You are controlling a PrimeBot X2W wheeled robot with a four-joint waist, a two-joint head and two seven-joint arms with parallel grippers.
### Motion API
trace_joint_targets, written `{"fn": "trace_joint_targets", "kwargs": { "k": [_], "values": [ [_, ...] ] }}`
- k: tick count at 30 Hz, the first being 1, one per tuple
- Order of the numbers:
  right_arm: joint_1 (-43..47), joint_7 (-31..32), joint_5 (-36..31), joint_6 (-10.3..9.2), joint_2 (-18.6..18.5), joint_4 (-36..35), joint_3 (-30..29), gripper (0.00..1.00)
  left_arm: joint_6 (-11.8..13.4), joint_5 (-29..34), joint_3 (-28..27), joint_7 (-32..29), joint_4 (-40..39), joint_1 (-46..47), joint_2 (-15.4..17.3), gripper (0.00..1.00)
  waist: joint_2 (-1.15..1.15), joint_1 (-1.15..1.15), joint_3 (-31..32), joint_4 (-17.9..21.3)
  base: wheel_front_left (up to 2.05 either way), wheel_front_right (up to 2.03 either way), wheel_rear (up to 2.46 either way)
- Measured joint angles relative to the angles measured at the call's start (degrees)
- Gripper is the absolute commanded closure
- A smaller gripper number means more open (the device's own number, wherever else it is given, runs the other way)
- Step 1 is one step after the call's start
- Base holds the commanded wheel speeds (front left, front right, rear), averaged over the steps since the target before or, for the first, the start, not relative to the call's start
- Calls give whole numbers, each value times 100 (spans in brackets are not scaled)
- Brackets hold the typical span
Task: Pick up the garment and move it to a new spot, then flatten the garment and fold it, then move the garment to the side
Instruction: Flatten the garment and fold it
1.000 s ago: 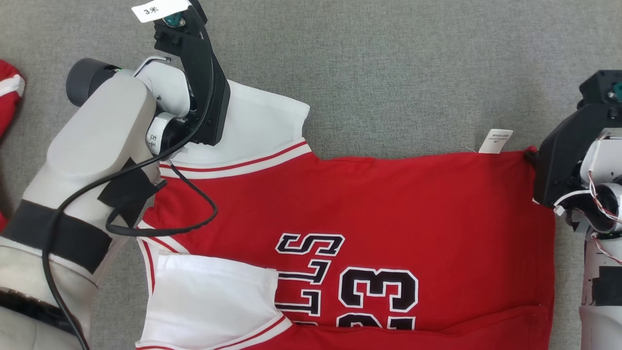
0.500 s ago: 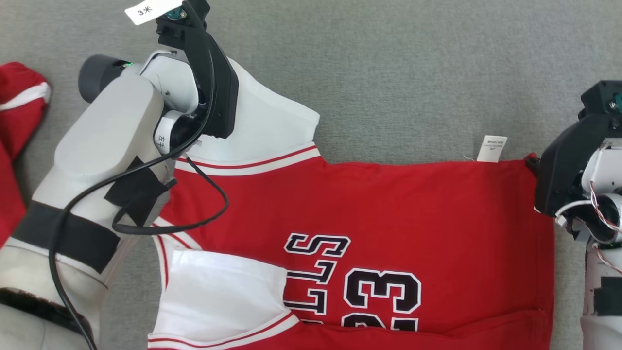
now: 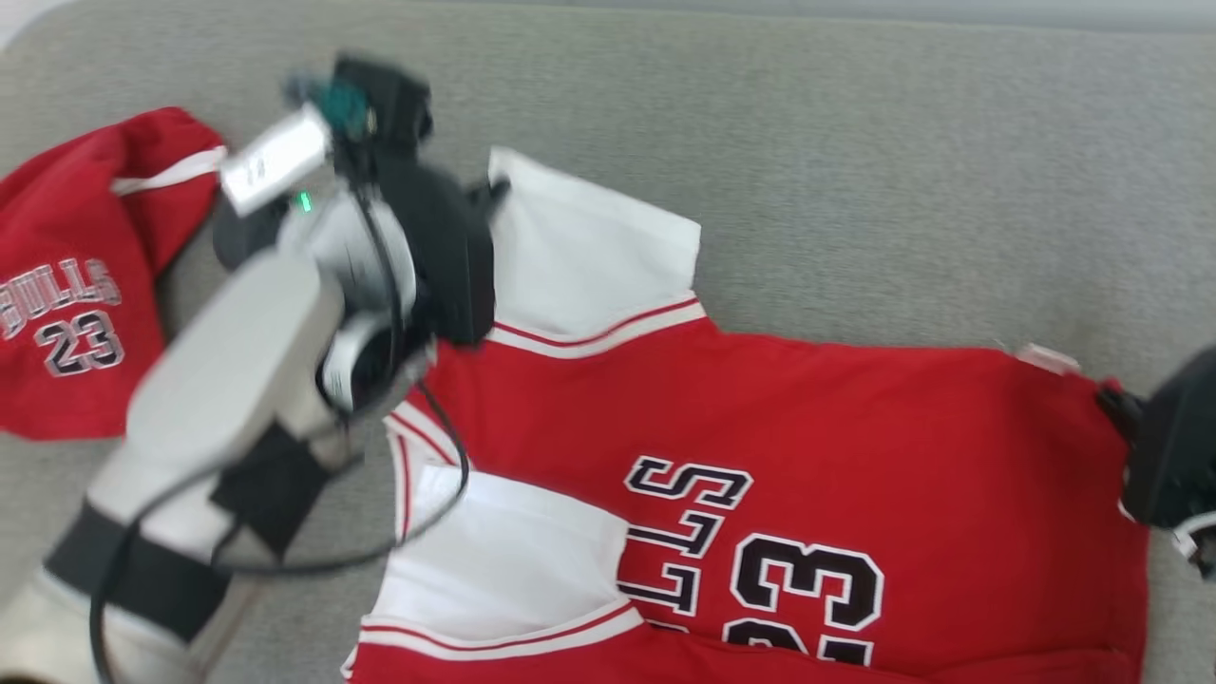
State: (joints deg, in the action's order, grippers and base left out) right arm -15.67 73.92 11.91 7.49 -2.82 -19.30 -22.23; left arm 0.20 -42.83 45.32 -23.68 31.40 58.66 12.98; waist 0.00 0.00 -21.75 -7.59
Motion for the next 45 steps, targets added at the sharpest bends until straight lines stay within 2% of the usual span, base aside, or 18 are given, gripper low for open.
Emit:
{"fn": "trace_joint_targets", "kwargs": {
  "k": [6, 14, 21, 34, 39, 45],
  "values": [
    [308, 60, 73, 0, 0, -324, -90, 100, 256, -48, -7, 114, -1014, -730, 399, 100, 0, 0, 81, -208, 0, 0, 0],
    [723, -5, 185, 0, -1, -543, -125, 100, 896, -193, -253, 347, -2747, -1940, 980, 100, 0, 0, 252, -384, 0, 0, 0],
    [1144, 4, 263, 0, -1, -656, -141, 100, 1366, -285, -388, 403, -3788, -2894, 1456, 100, 0, -1, 400, -415, 0, 0, 0],
    [2003, 52, 75, 0, -1, -962, 180, 100, 1783, -616, -441, 489, -4076, -3991, 1703, 100, 0, 0, 560, -356, 0, 0, 0],
    [2345, 71, -331, 0, -21, -1137, 515, 100, 1798, -709, -488, 508, -4046, -4112, 1772, 100, 0, 0, 575, -336, 0, 0, 0],
    [2621, 172, -509, 0, -517, -1154, 943, 100, 1944, -760, -474, 447, -4075, -4234, 1790, 100, 0, 0, 589, -299, 0, 0, 0]
  ]
}}
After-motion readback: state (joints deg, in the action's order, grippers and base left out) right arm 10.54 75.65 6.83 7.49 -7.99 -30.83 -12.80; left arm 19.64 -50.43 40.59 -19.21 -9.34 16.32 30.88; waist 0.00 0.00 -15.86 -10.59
